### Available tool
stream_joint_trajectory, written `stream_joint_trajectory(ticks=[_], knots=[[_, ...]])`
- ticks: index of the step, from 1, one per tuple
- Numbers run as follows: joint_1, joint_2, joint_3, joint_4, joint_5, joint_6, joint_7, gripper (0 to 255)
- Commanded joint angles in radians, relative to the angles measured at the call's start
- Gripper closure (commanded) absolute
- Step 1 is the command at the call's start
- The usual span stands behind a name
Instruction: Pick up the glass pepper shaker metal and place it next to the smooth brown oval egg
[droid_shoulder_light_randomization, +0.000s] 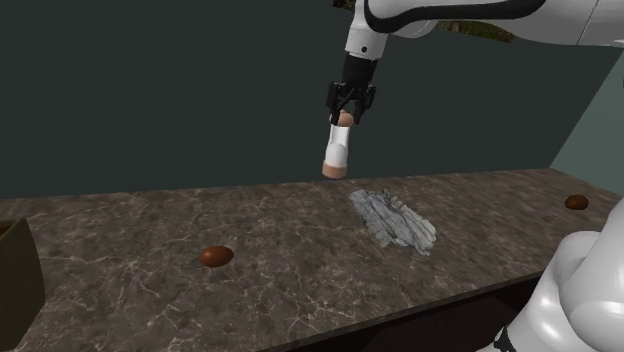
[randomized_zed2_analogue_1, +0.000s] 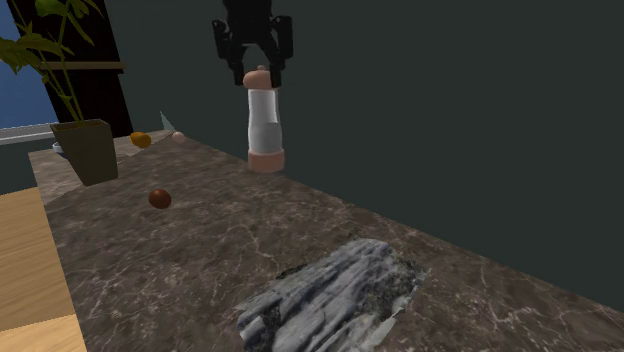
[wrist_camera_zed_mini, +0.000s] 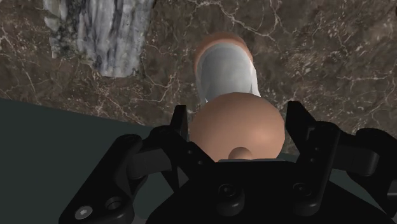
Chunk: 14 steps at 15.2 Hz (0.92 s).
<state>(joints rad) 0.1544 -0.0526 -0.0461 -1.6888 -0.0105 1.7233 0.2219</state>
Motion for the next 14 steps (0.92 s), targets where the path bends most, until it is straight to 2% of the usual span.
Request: stream_joint_trajectory(ticks=[1,8,14], knots=[[0.021,-0.010,0.024,0.008,-0.003,-0.018,0.046,255],[0.096,-0.020,0.112,0.048,-0.011,-0.071,0.210,255],[0.163,0.015,0.190,0.134,-0.022,-0.127,0.353,255]])
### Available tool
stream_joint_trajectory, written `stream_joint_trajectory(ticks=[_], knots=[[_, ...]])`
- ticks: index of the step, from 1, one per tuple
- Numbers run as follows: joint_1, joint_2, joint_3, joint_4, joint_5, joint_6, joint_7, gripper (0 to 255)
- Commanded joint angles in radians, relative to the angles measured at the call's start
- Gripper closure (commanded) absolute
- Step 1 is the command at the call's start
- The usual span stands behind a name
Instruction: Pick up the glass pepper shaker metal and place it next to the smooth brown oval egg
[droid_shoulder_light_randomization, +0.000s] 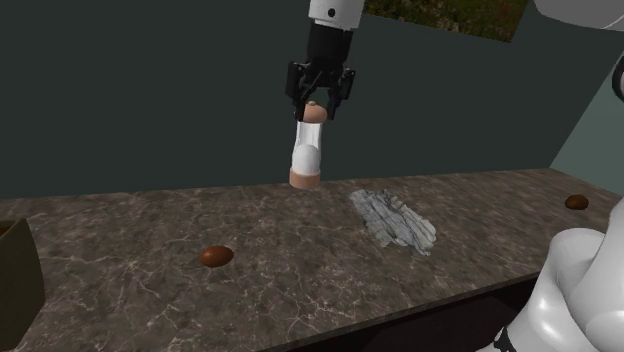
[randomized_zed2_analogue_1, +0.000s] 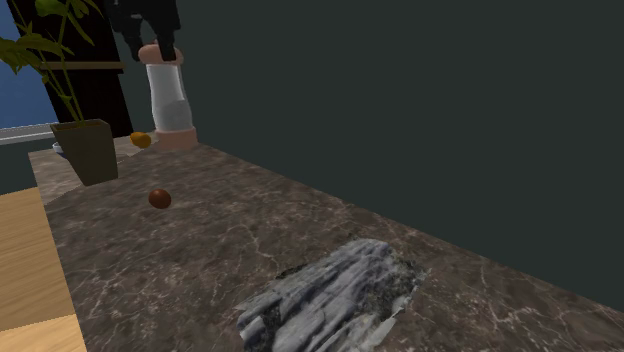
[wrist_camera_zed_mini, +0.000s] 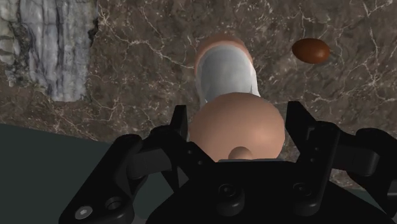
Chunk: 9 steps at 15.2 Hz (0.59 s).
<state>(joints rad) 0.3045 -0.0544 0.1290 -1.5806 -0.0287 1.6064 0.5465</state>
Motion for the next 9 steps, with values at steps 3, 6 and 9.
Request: stream_joint_trajectory(ticks=[3,6,9], knots=[[0.048,0.050,0.053,0.088,-0.014,-0.042,0.101,255],[0.087,0.096,0.091,0.166,-0.029,-0.079,0.174,255],[0.131,0.155,0.127,0.263,-0.051,-0.123,0.248,255]])
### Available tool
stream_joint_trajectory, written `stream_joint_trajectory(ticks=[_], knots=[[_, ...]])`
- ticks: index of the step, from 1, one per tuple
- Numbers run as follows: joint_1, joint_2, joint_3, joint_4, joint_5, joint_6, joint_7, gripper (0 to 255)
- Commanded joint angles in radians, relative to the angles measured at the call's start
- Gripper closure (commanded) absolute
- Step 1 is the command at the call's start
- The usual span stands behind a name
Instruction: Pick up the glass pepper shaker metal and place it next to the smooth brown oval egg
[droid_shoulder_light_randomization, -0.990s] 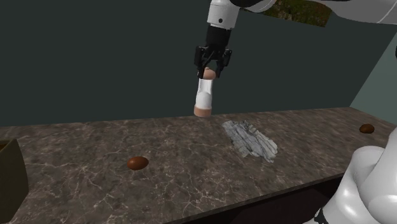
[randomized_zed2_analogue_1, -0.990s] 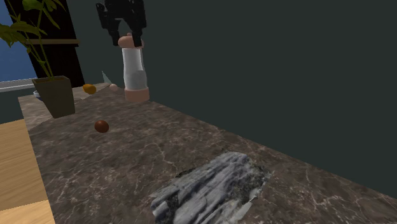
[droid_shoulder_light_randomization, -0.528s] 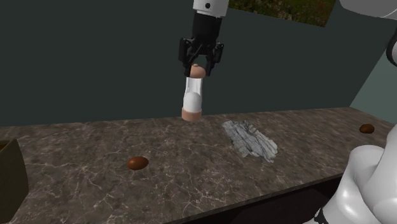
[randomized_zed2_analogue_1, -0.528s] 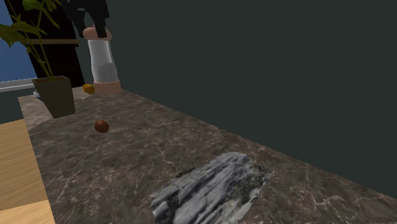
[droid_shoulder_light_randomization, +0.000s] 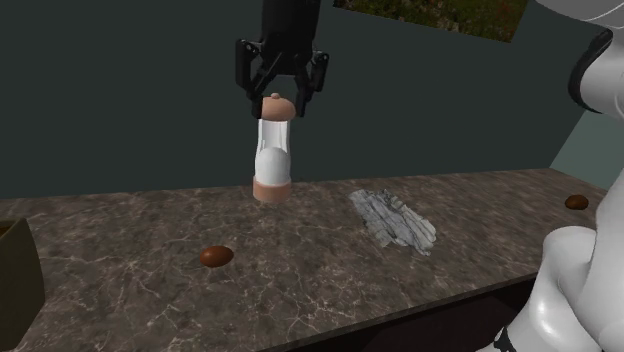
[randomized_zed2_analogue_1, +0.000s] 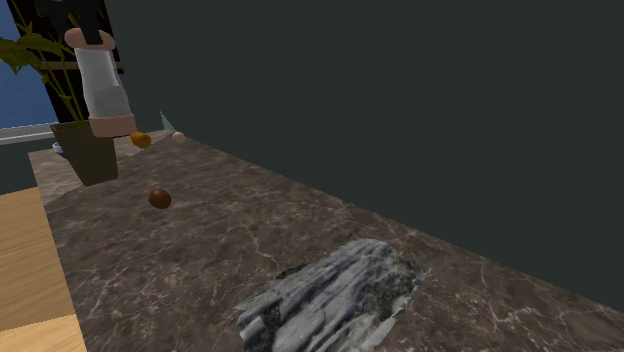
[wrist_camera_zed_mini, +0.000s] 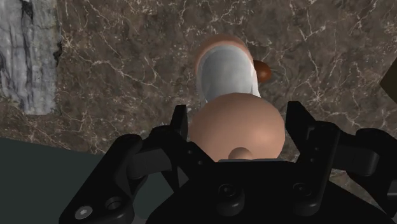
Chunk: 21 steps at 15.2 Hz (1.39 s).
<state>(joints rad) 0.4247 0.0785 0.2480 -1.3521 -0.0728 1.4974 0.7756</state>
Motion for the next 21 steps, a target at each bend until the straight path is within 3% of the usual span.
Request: stream_joint_trajectory(ticks=[1,5,21], knots=[[0.027,0.045,0.020,0.072,-0.016,-0.031,0.043,255],[0.106,0.162,0.062,0.259,-0.066,-0.113,0.139,255],[0.072,0.045,0.051,-0.123,-0.025,0.158,0.136,255]])
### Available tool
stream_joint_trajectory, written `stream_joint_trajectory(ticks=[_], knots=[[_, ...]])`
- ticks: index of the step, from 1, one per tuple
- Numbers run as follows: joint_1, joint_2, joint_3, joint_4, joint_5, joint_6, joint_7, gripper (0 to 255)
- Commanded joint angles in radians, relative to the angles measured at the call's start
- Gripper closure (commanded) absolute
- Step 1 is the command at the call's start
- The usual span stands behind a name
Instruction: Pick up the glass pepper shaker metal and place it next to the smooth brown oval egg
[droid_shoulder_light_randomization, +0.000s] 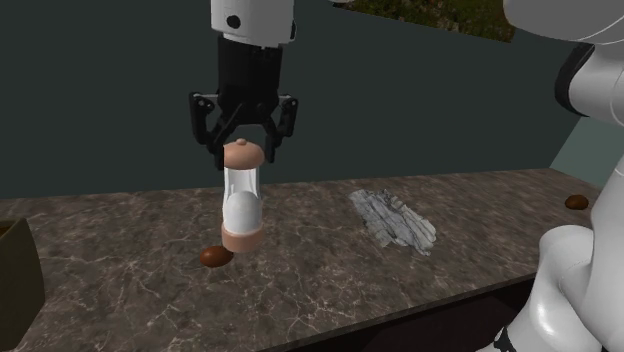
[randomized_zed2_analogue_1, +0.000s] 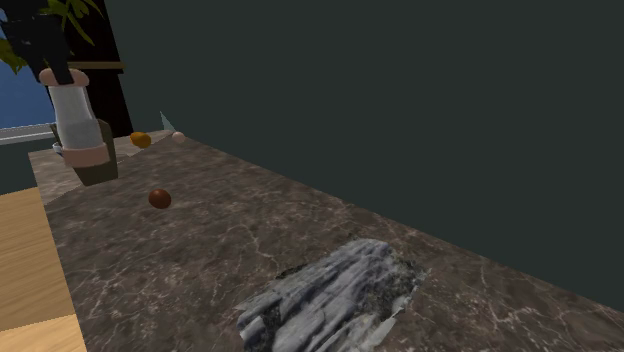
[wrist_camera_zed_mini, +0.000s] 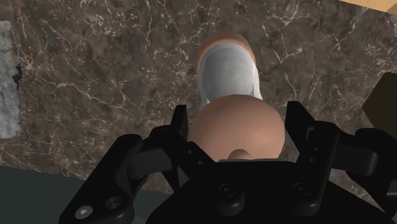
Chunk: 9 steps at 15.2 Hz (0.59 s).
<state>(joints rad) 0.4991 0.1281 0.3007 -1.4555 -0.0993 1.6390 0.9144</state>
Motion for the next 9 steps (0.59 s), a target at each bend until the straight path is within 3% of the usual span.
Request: stream_joint_trajectory(ticks=[1,9], knots=[[-0.003,-0.008,-0.002,-0.037,0.002,0.031,-0.002,255],[-0.009,-0.025,-0.004,-0.168,0.007,0.145,0.001,255]])
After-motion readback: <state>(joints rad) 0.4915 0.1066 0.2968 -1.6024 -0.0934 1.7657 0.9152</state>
